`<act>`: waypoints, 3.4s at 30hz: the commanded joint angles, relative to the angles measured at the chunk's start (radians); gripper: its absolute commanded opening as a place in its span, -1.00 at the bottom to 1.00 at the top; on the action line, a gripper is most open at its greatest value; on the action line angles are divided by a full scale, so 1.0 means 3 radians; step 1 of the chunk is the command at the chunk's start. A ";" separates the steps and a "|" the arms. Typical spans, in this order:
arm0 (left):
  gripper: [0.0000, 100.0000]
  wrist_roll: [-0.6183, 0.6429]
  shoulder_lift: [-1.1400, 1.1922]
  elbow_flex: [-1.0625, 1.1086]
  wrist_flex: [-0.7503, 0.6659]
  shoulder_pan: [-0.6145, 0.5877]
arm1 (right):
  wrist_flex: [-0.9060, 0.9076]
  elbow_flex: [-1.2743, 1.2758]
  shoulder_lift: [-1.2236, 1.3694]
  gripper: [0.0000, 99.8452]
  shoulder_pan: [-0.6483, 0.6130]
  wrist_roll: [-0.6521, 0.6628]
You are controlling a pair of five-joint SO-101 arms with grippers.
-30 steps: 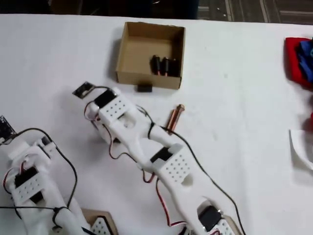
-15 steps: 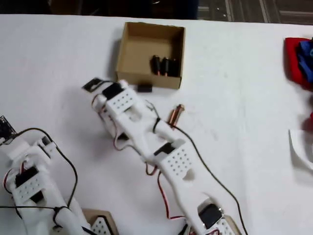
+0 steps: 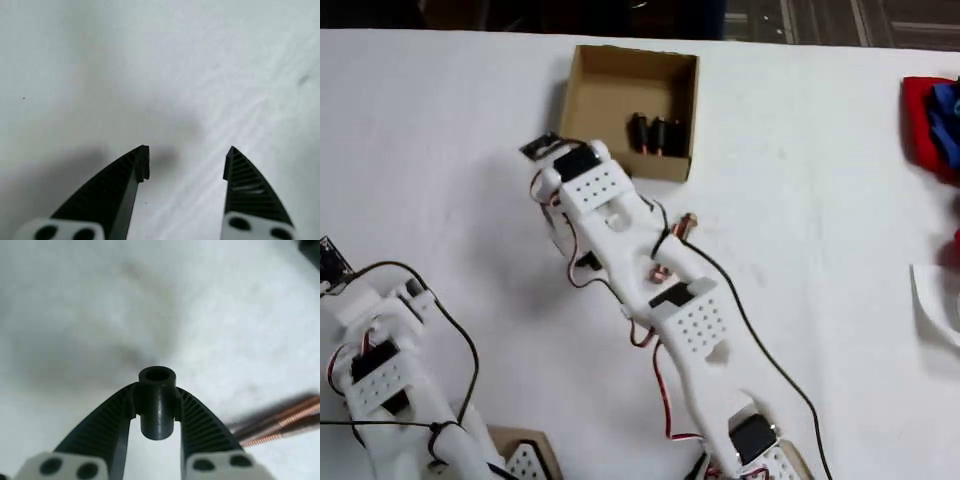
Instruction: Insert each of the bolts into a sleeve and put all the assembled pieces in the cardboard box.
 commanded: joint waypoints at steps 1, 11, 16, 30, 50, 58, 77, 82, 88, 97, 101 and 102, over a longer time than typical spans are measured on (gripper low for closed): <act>-0.49 0.0015 0.0005 -0.0105 -0.0066 0.0031 | 0.0069 0.0225 -0.0499 -0.96 0.0166 -0.0026; -0.49 -0.0169 -0.0005 -0.0100 -0.0066 0.0174 | -0.1752 0.3166 -0.2458 -0.96 0.0325 0.0036; -0.49 -0.0189 -0.0005 -0.0100 -0.0066 0.0210 | -0.2181 0.3810 -0.3291 -0.96 0.0529 0.0230; -0.49 -0.0194 -0.0005 -0.0100 -0.0066 0.0210 | -0.1823 0.2808 -0.2197 -0.96 0.0985 0.0210; -0.49 -0.1243 0.0015 -0.0627 0.0634 0.1713 | -0.2626 0.5176 -0.4759 -0.96 0.2411 0.0450; -0.49 -0.1268 0.0854 -0.2355 0.1954 0.2905 | -0.2836 0.5462 -0.4759 -0.96 0.2775 0.0164; -0.48 -0.0404 0.3790 -0.5291 0.3217 0.3897 | -0.3010 0.5636 -0.4790 -0.96 0.2805 0.0118; -0.49 -0.0174 0.4235 -0.5582 0.3222 0.4056 | -0.3005 0.5641 -0.4790 -0.96 0.2805 0.0118; -0.49 -0.0174 0.4639 -0.5838 0.3227 0.4066 | -0.3005 0.5646 -0.4790 -0.96 0.2805 0.0118; -0.49 -0.0174 0.4751 -0.5951 0.3227 0.4071 | -0.3005 0.5646 -0.4790 -0.96 0.2805 0.0118; -0.49 -0.0174 0.4757 -0.5935 0.3232 0.4051 | -0.3005 0.5646 -0.4790 -0.96 0.2805 0.0118; -0.49 -0.0174 0.4757 -0.5935 0.3263 0.4051 | -0.3005 0.5646 -0.4790 -0.96 0.2805 0.0118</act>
